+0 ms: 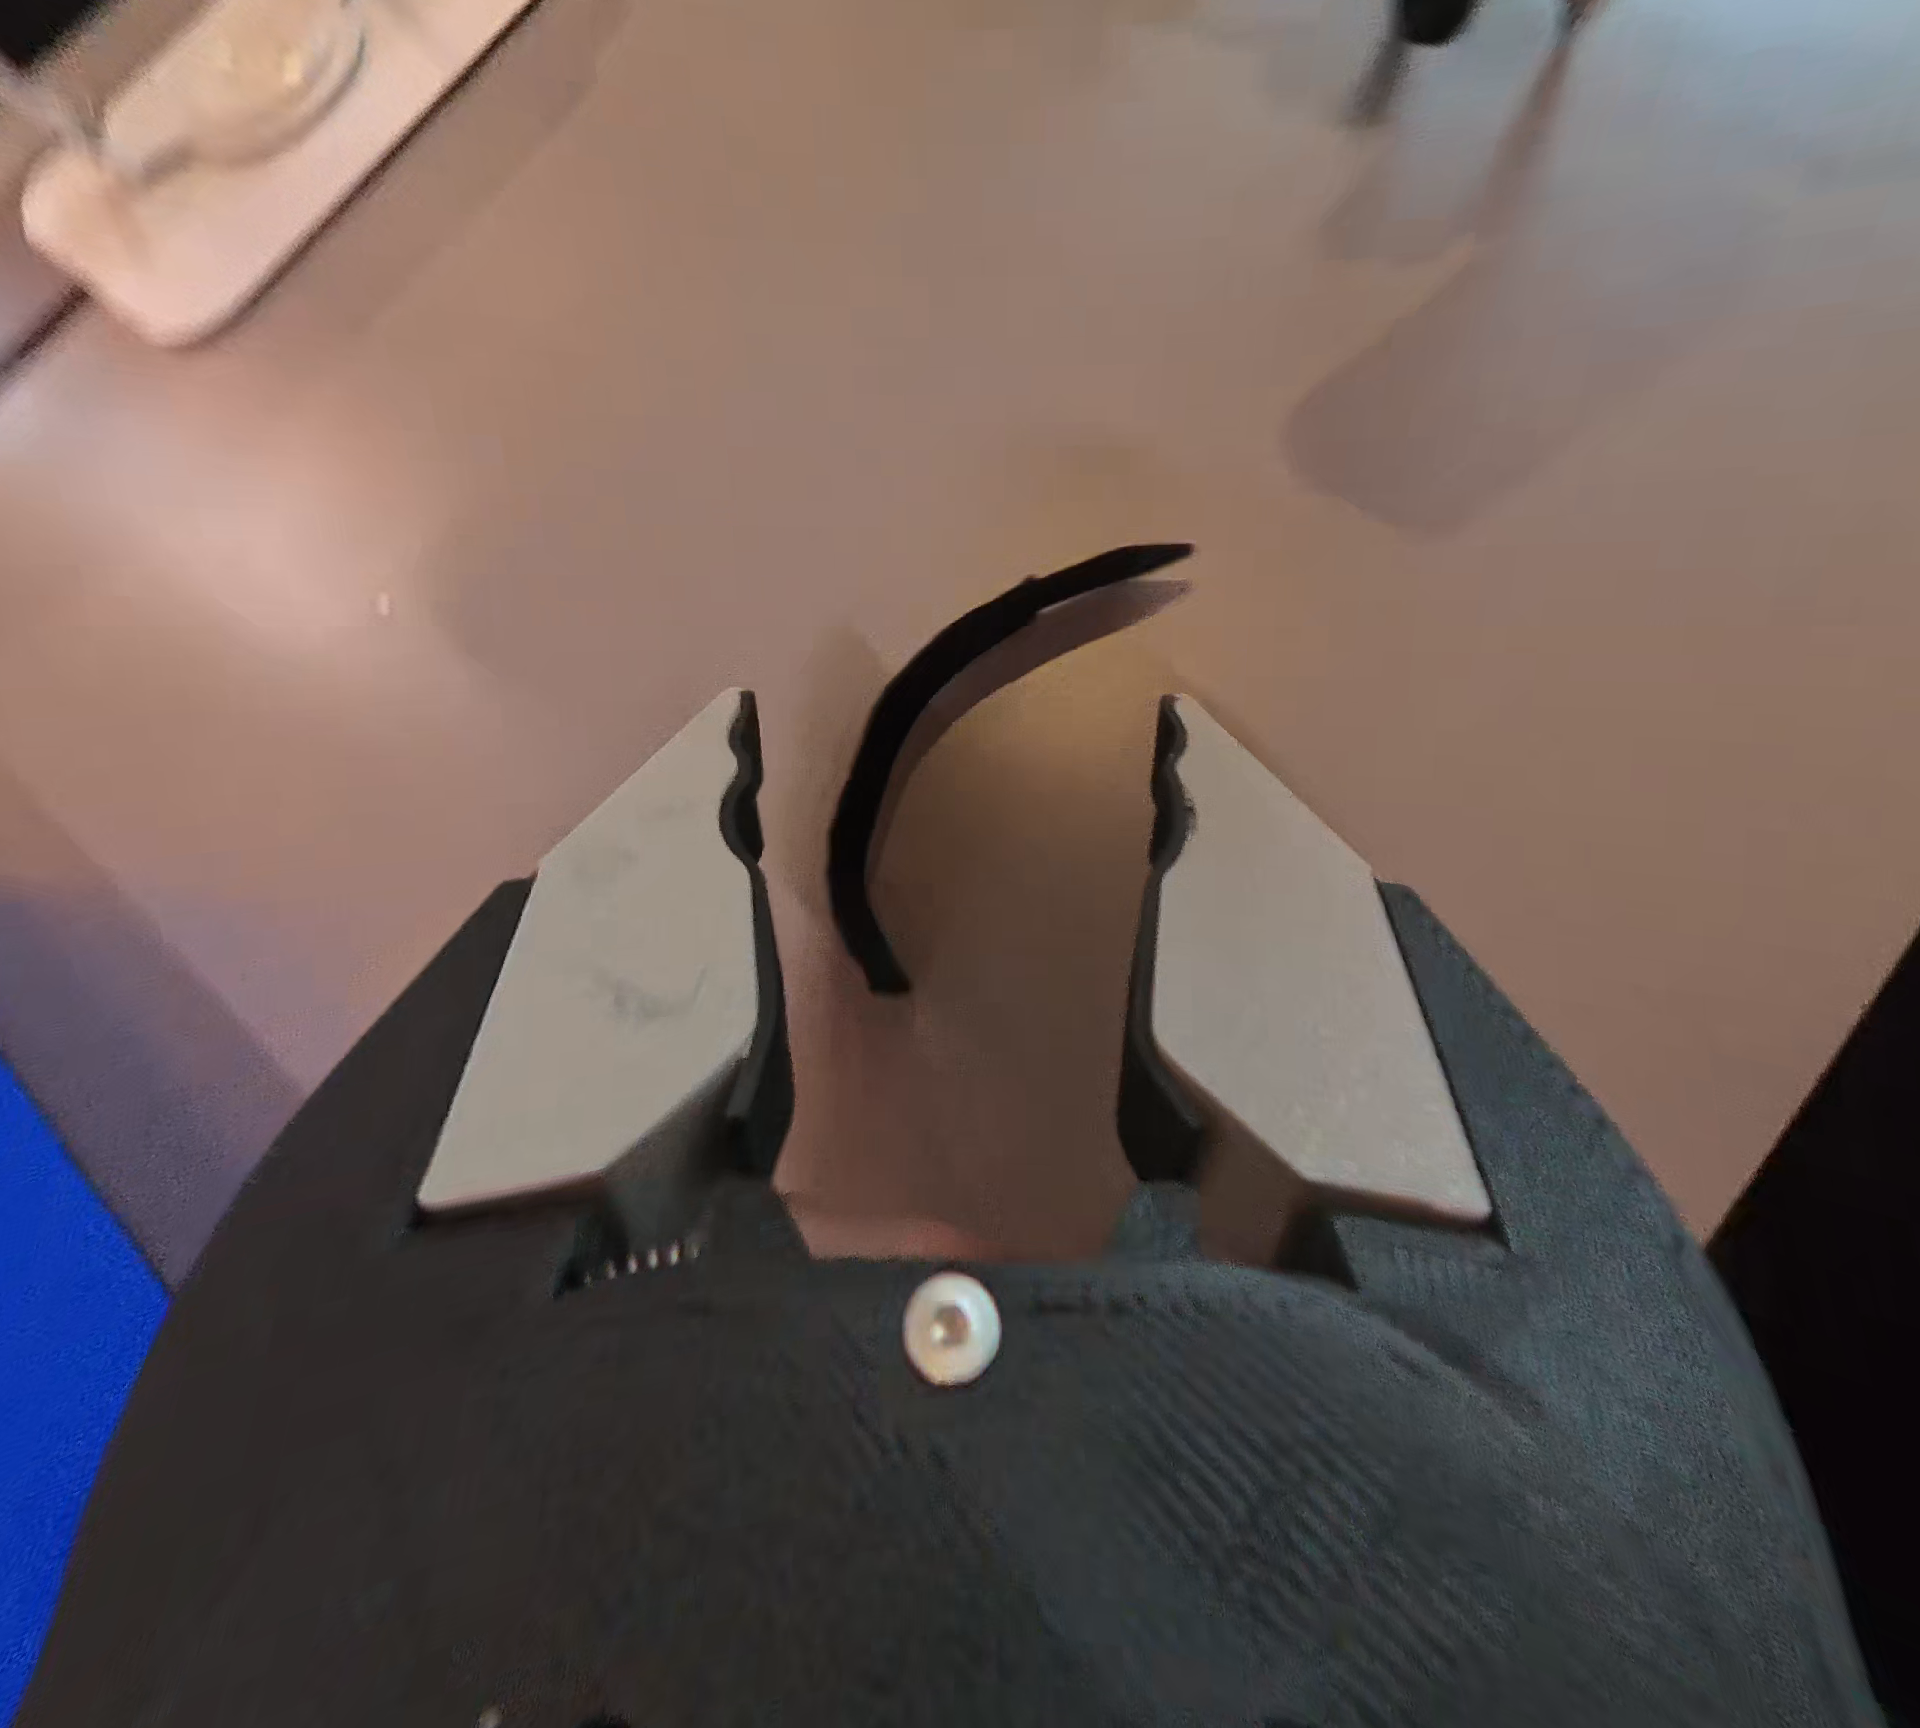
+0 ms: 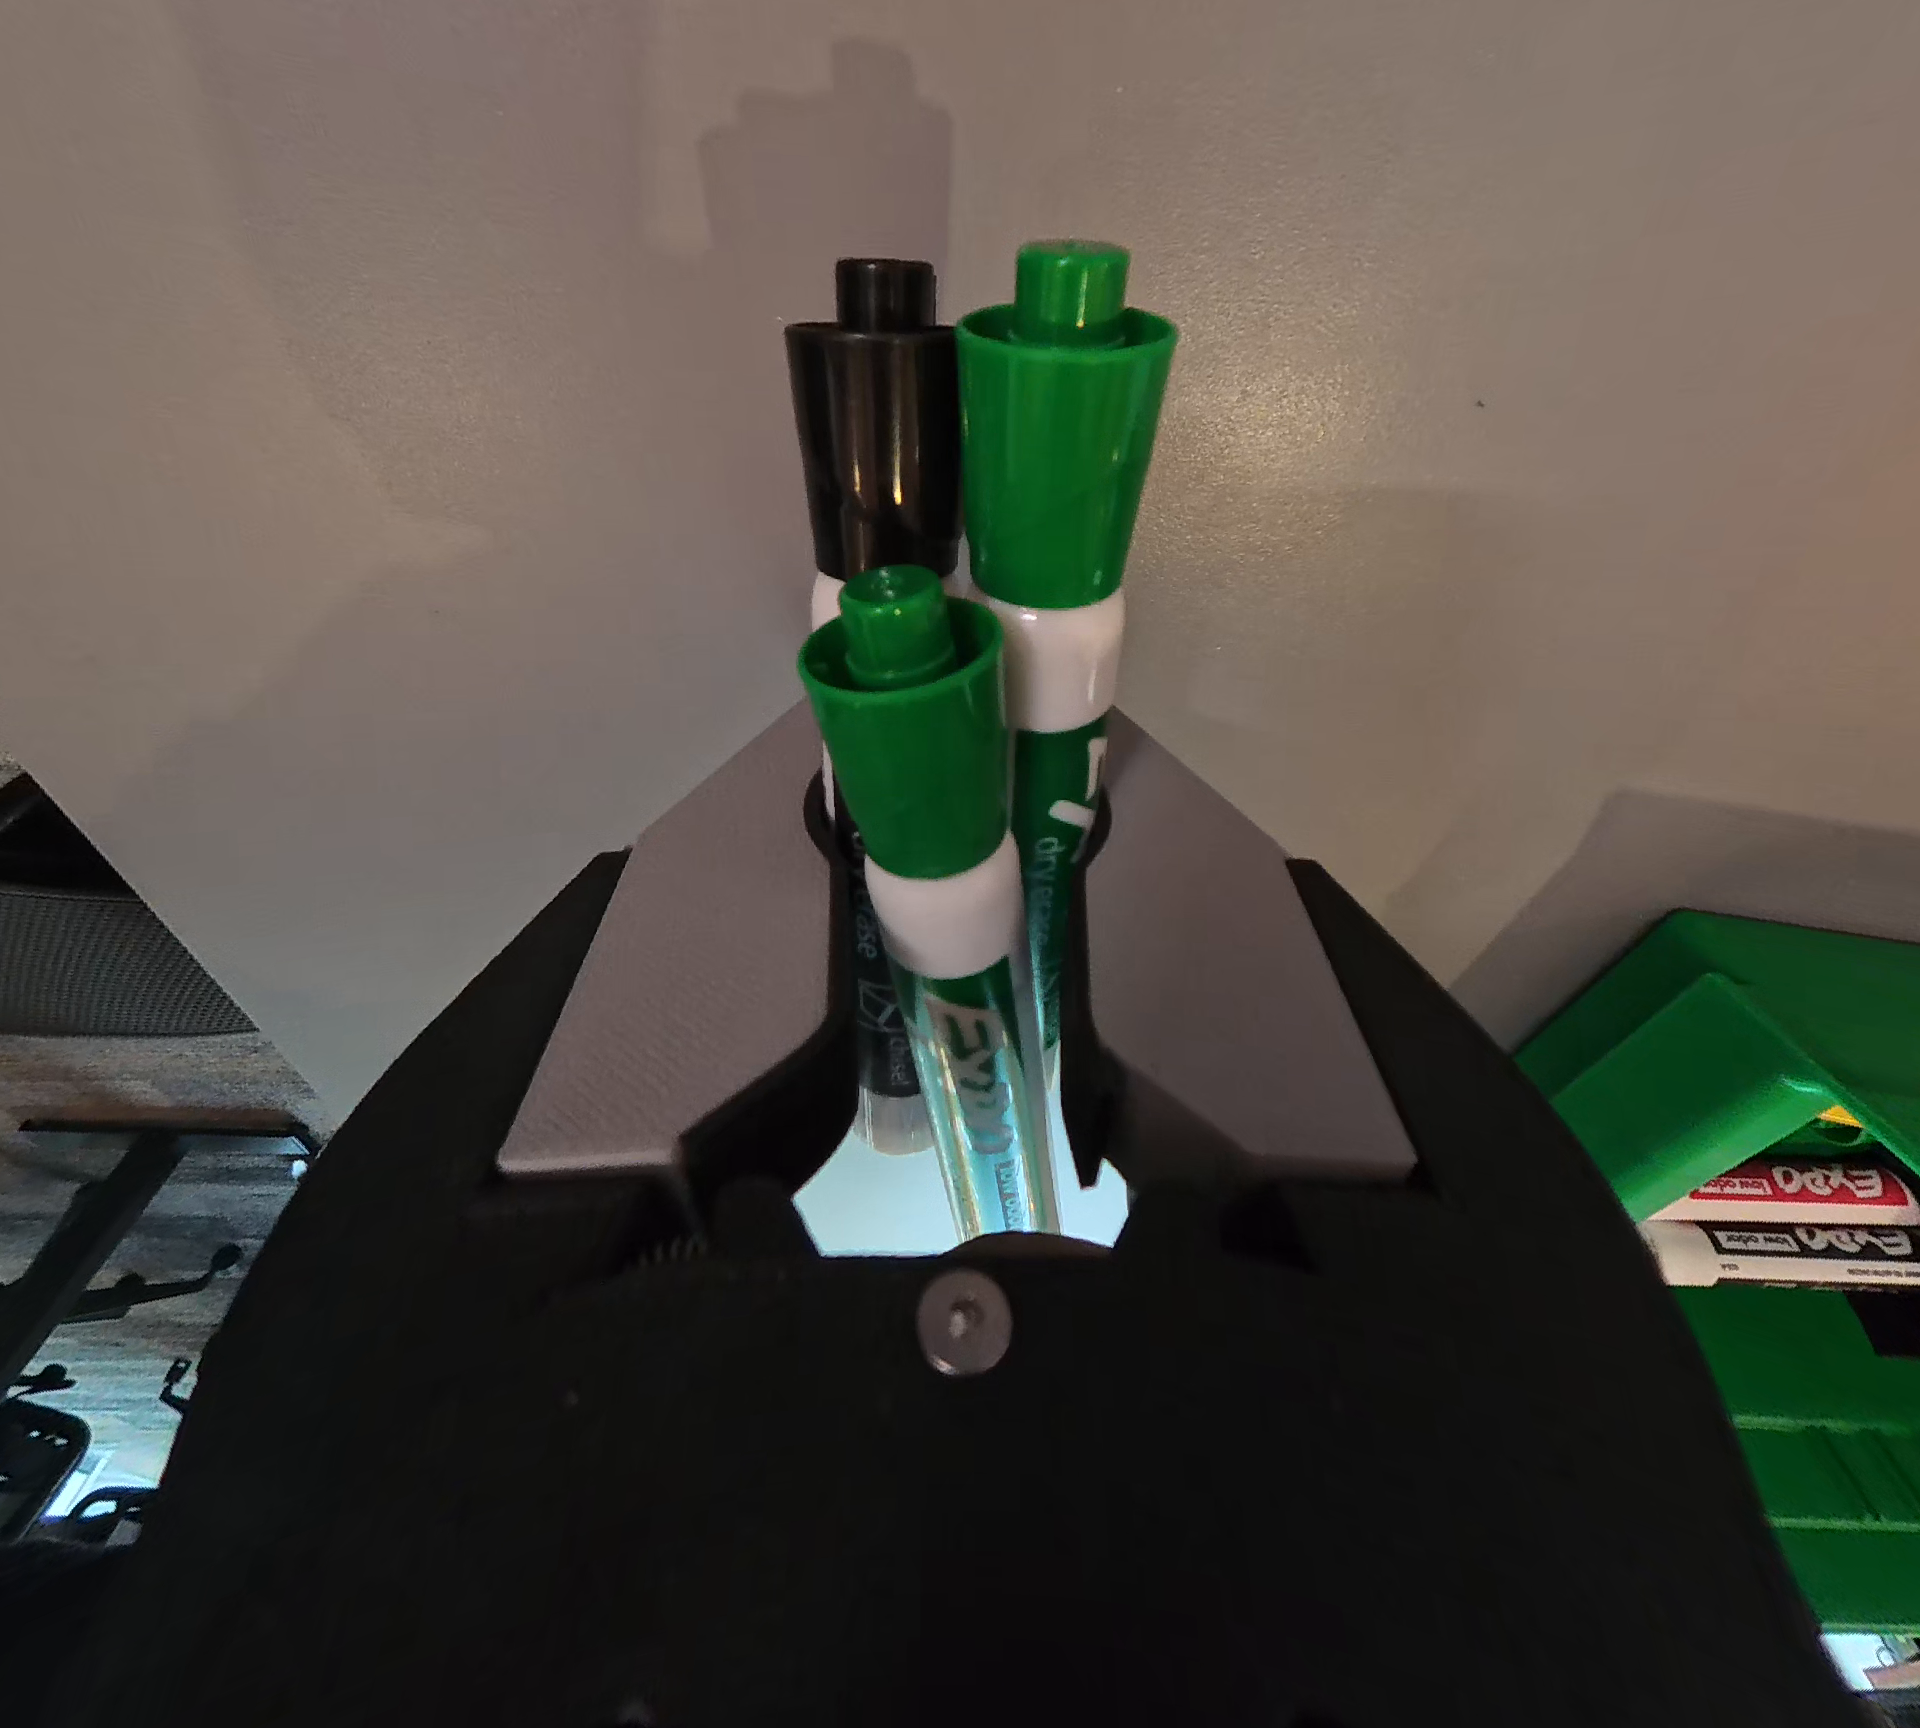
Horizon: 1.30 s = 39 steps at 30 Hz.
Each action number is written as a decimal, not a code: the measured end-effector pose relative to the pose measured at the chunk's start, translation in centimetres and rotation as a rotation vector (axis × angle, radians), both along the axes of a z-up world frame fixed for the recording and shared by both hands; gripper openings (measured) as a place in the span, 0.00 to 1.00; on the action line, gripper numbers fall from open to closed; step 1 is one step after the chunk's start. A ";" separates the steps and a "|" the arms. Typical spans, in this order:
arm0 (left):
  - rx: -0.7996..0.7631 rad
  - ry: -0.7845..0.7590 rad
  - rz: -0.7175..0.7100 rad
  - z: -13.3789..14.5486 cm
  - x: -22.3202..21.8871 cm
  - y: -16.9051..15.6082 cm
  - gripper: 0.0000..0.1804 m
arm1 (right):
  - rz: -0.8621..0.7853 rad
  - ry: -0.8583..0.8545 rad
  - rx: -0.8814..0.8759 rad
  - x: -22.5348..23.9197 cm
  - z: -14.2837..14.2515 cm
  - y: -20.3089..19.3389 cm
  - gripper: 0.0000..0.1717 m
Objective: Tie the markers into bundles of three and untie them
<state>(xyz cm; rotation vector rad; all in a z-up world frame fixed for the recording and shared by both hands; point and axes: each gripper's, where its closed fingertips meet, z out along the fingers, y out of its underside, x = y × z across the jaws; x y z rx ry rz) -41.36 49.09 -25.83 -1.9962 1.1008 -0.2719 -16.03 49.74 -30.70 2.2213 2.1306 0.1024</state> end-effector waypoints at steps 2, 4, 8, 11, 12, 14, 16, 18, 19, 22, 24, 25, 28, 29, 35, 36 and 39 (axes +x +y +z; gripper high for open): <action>-0.092 -0.022 0.122 -0.4 -1.5 1.2 0.40 | 0.001 -0.001 0.000 0.0 0.0 0.0 0.22; -0.214 -0.058 0.156 -0.8 -2.1 1.0 0.39 | 0.001 0.001 0.000 0.0 0.0 0.0 0.21; -0.414 -0.127 0.118 -0.6 -2.6 -0.4 0.25 | 0.002 0.010 0.001 -0.1 0.0 -0.1 0.21; -0.391 0.017 0.102 -0.8 -4.6 0.0 0.10 | 0.009 0.009 0.000 -0.1 0.0 -0.1 0.22; -0.400 0.062 0.082 -1.2 -4.9 -0.1 0.05 | 0.011 0.008 0.000 -0.1 0.0 -0.1 0.22; -0.457 0.102 0.032 -1.8 -4.5 -0.5 0.00 | 0.011 0.007 0.000 -0.1 0.0 -0.1 0.22; -0.527 0.133 -0.025 -2.4 -3.5 -1.2 0.00 | 0.007 0.009 0.001 -0.1 0.0 -0.1 0.22; -0.547 0.152 -0.059 -2.3 -2.7 -1.3 0.00 | 0.005 0.013 0.001 -0.1 0.0 -0.2 0.22; -0.570 0.141 -0.078 -2.1 -2.2 -1.5 0.00 | 0.006 0.014 0.001 -0.1 0.0 -0.2 0.22; -0.576 0.185 -0.048 -2.6 -2.0 -0.2 0.00 | 0.013 0.012 0.000 -0.1 0.0 -0.2 0.21; -0.576 0.249 -0.018 -3.6 -2.5 1.1 0.01 | 0.015 0.008 -0.001 -0.1 0.0 -0.2 0.22; -0.576 0.276 -0.007 -4.0 -2.7 1.8 0.03 | 0.016 0.008 0.000 -0.1 0.0 -0.2 0.22; -0.541 0.330 -0.007 -4.3 -2.3 3.9 0.04 | 0.012 0.016 0.000 -0.2 0.0 -0.1 0.22; -0.534 0.333 -0.025 -4.1 -1.8 4.4 0.07 | 0.011 0.018 0.000 -0.2 0.0 -0.1 0.21; -0.455 0.351 -0.125 -2.1 0.4 5.6 0.06 | 0.012 0.025 0.000 -0.2 0.0 -0.1 0.22; -0.464 0.348 -0.145 -1.8 0.5 5.3 0.03 | 0.012 0.027 -0.001 -0.2 0.0 -0.1 0.22; -0.495 0.365 -0.165 -1.4 0.1 4.5 0.03 | 0.012 0.031 -0.003 -0.2 0.0 -0.1 0.21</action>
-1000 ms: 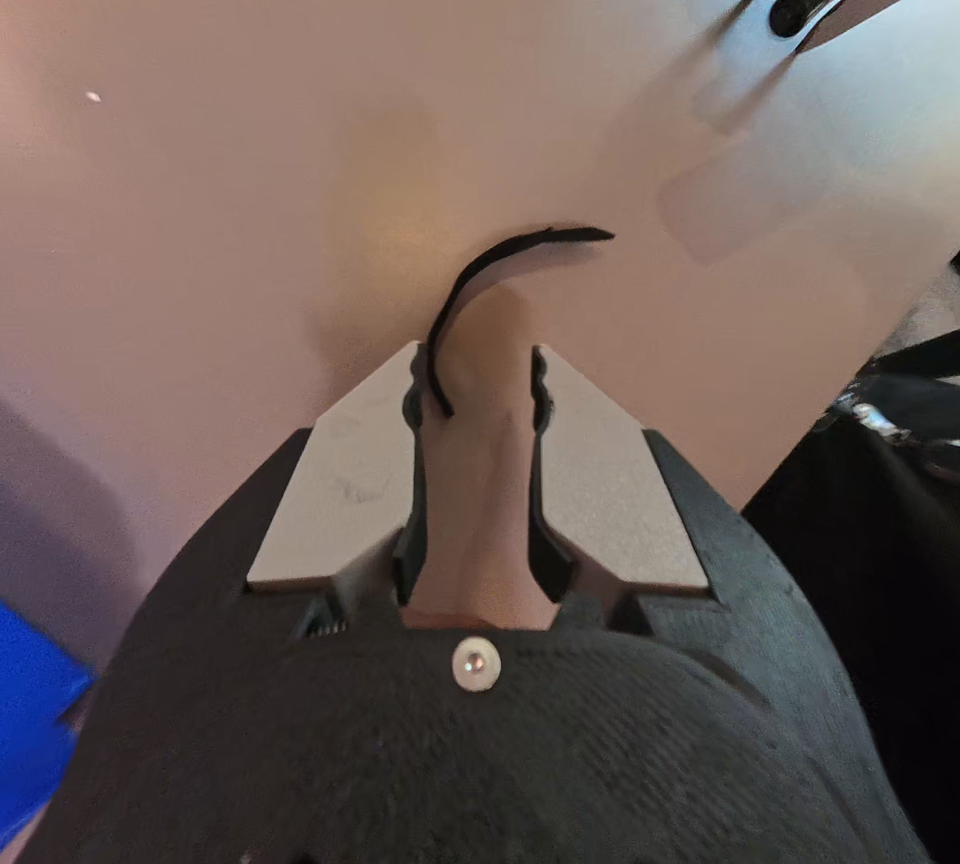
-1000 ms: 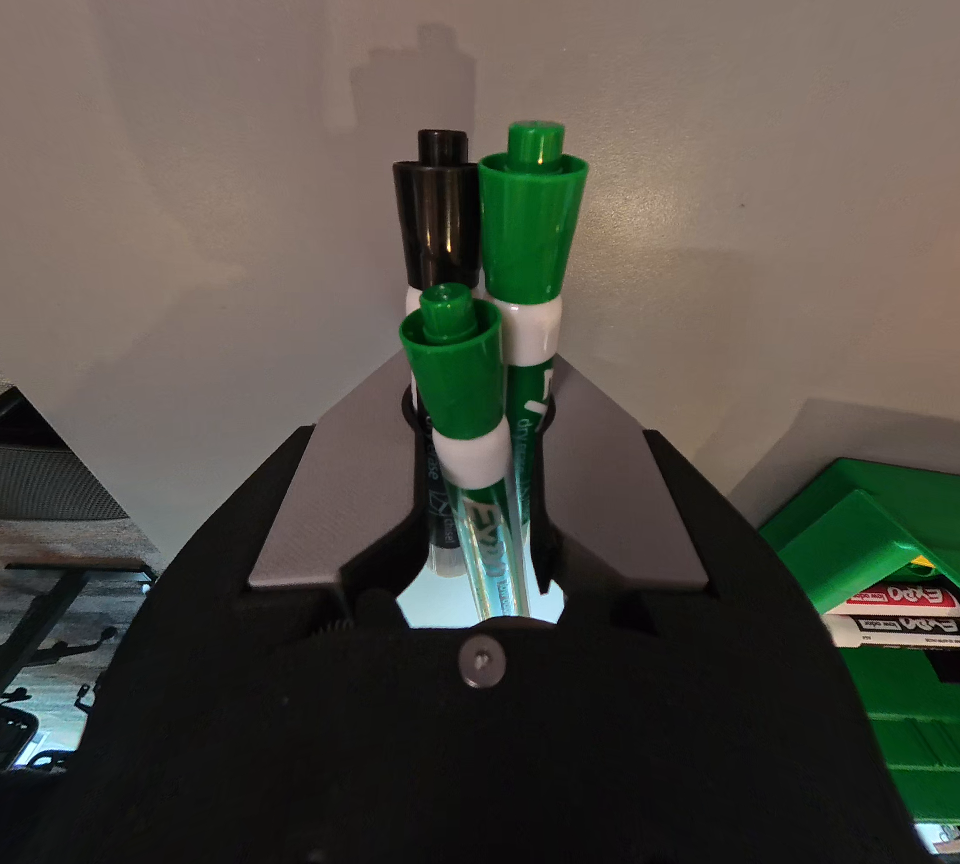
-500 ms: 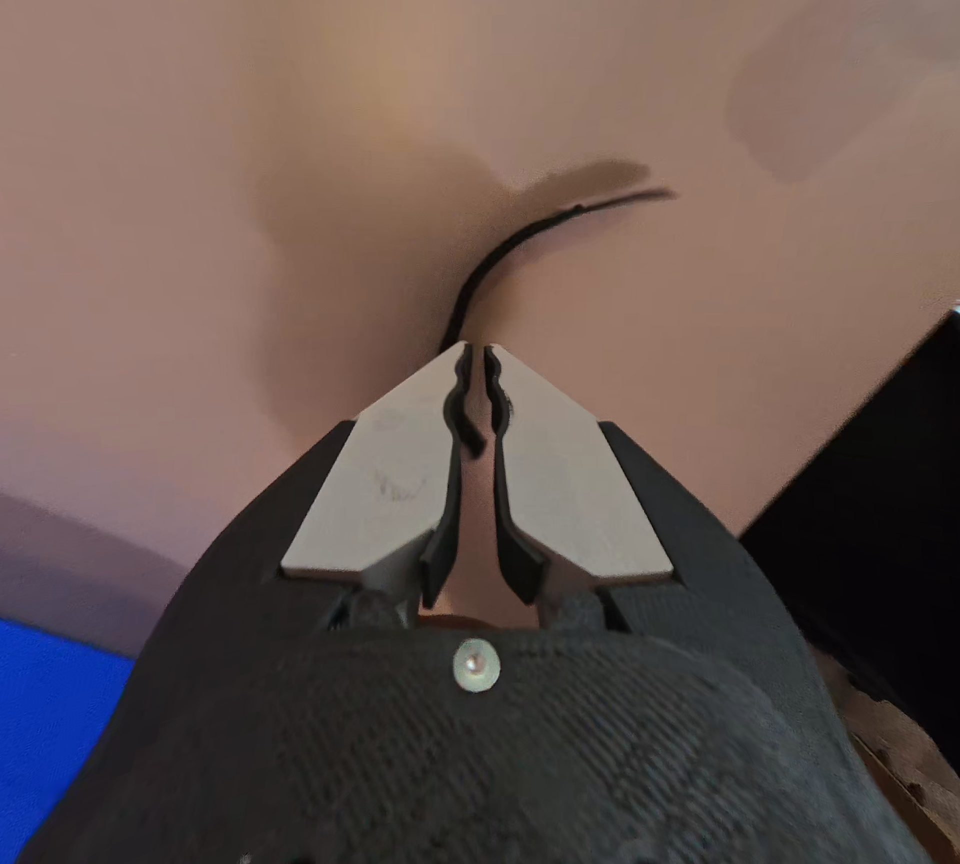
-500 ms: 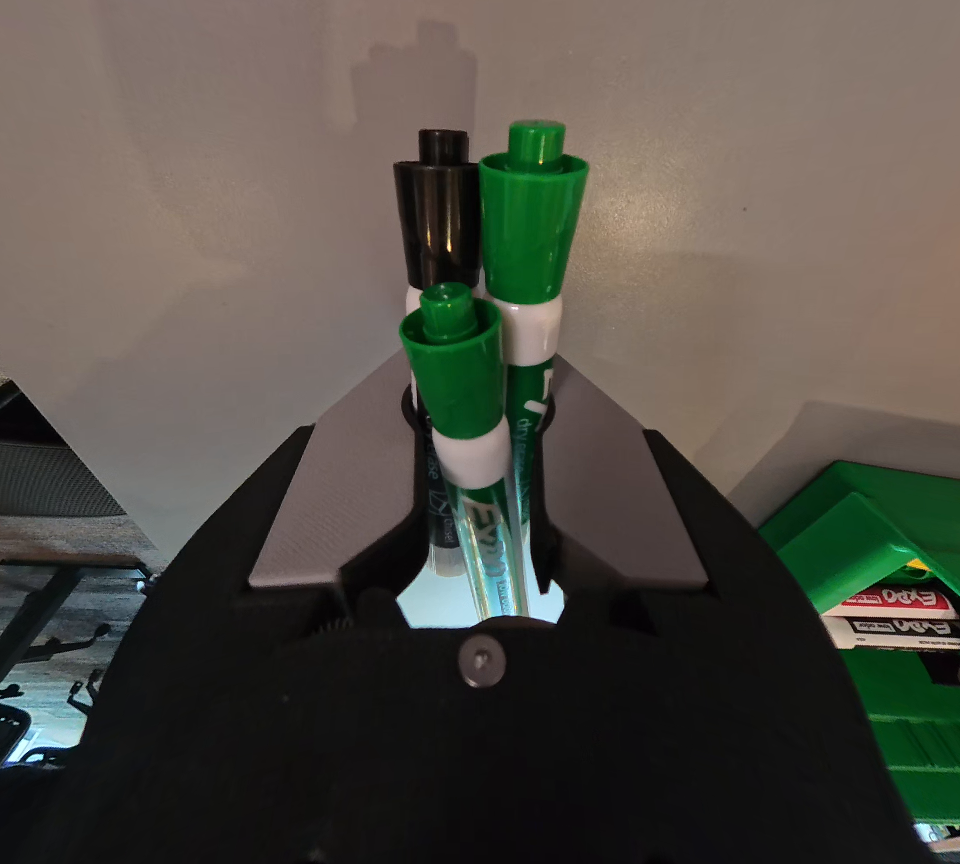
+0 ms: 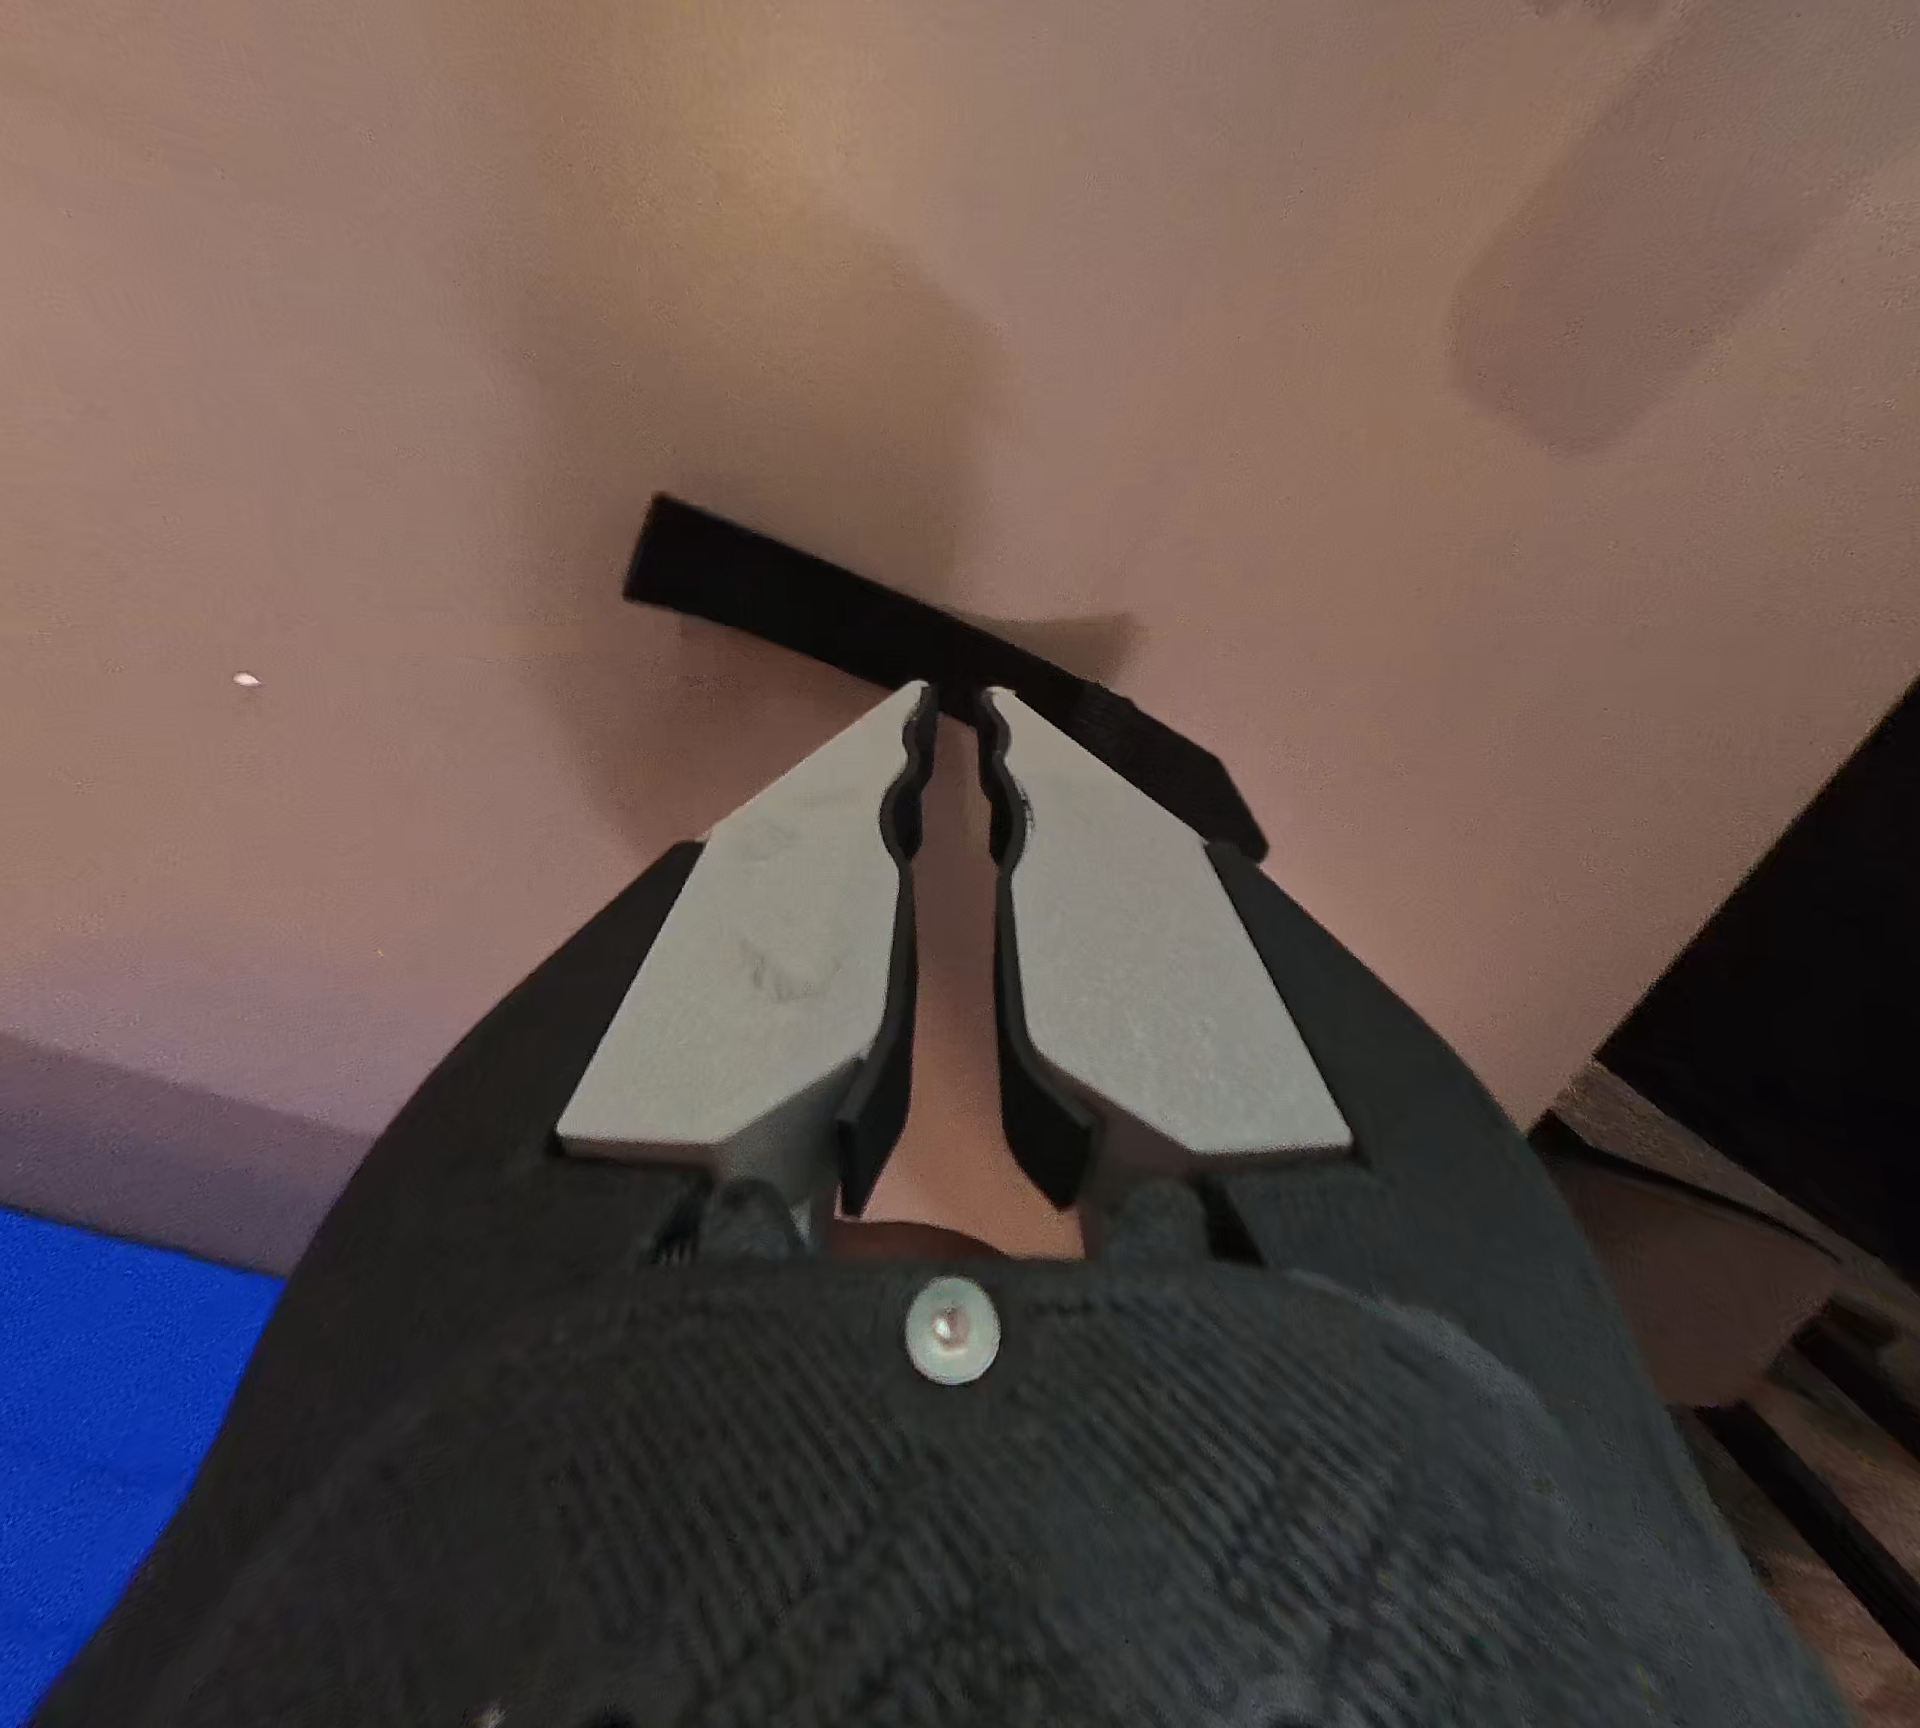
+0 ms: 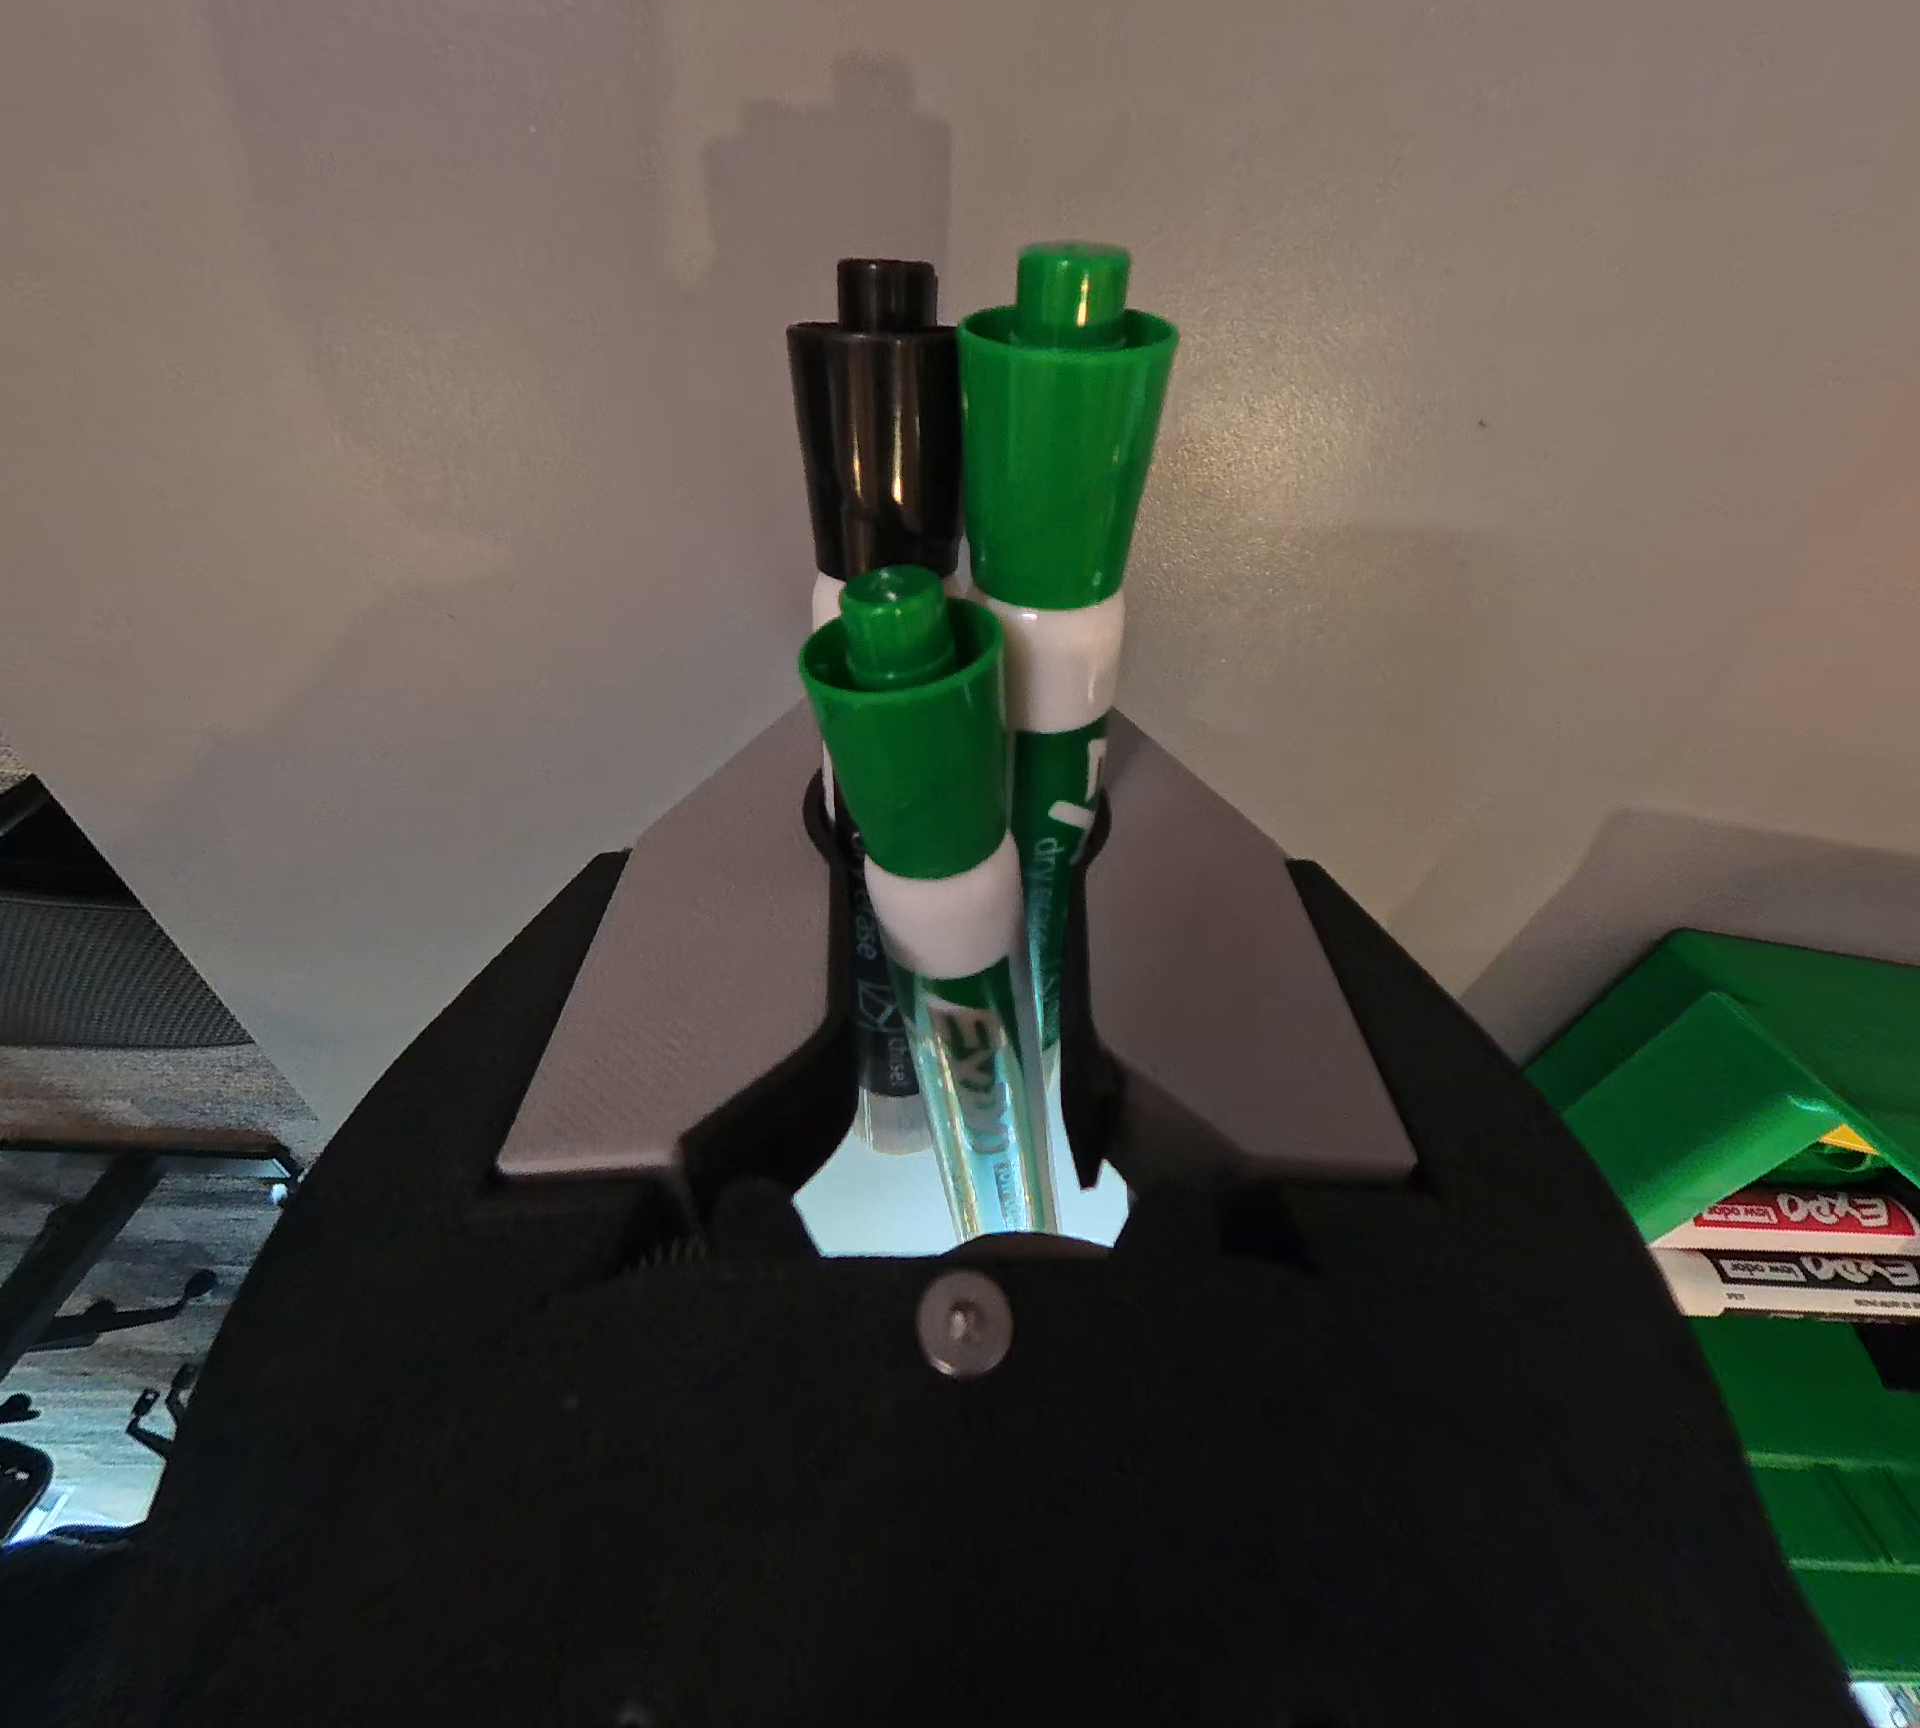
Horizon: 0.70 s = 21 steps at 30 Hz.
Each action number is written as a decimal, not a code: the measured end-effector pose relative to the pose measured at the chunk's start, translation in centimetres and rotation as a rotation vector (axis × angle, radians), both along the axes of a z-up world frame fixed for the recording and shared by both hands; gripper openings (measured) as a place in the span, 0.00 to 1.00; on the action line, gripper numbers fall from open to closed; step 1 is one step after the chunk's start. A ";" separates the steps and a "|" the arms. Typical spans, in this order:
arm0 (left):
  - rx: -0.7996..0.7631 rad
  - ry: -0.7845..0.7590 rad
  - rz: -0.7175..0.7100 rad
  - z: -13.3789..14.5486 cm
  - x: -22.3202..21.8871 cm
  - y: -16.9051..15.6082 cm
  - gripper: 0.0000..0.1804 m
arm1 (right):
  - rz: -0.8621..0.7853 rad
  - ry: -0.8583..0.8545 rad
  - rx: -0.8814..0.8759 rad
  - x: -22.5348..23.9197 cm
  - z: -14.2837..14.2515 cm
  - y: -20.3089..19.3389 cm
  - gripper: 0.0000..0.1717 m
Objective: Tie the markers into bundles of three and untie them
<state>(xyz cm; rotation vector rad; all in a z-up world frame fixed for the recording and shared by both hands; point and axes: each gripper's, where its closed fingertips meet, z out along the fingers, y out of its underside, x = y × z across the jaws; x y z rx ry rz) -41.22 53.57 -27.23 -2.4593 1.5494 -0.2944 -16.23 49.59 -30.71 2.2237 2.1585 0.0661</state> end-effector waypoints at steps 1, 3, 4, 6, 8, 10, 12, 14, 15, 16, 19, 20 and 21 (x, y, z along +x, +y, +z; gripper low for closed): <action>-0.012 -0.001 -0.003 0.1 -0.1 -0.3 0.05 | 0.001 0.000 0.000 0.0 0.0 0.0 0.21; -0.005 -0.017 -0.011 0.6 -0.1 -0.5 0.08 | 0.002 0.001 0.002 0.0 0.0 0.0 0.22; -0.011 -0.030 -0.027 1.0 0.0 -1.0 0.08 | 0.001 0.001 0.002 0.0 0.0 0.0 0.21; 0.014 -0.051 -0.069 2.1 0.5 -1.7 0.11 | 0.001 0.002 0.002 0.0 0.0 0.0 0.21; 0.034 -0.070 -0.107 3.0 1.4 -2.7 0.15 | 0.000 0.000 0.001 0.0 0.0 0.0 0.22; 0.058 -0.060 -0.124 3.3 2.5 -3.6 0.18 | 0.001 -0.004 0.001 0.0 0.0 0.0 0.22; 0.089 0.024 -0.144 2.5 2.7 -4.4 0.20 | 0.000 -0.007 0.003 -0.1 0.0 0.0 0.22; 0.155 0.174 -0.163 1.0 1.8 -4.4 0.23 | -0.003 -0.007 0.003 -0.1 0.0 0.0 0.22; 0.198 0.248 -0.170 0.5 1.1 -4.0 0.26 | -0.004 -0.005 0.003 -0.1 0.0 0.0 0.22; 0.246 0.311 -0.171 0.1 0.5 -3.5 0.28 | -0.006 -0.003 0.004 -0.1 0.0 0.0 0.22; 0.304 0.399 -0.171 -0.9 -0.4 -2.7 0.23 | -0.008 0.006 0.004 -0.1 0.0 0.0 0.22; 0.309 0.413 -0.174 -1.3 -0.6 -2.6 0.18 | -0.009 0.008 0.005 -0.1 0.0 0.0 0.21; 0.323 0.436 -0.179 -1.6 -0.9 -2.3 0.11 | -0.009 0.010 0.005 -0.1 0.0 0.0 0.22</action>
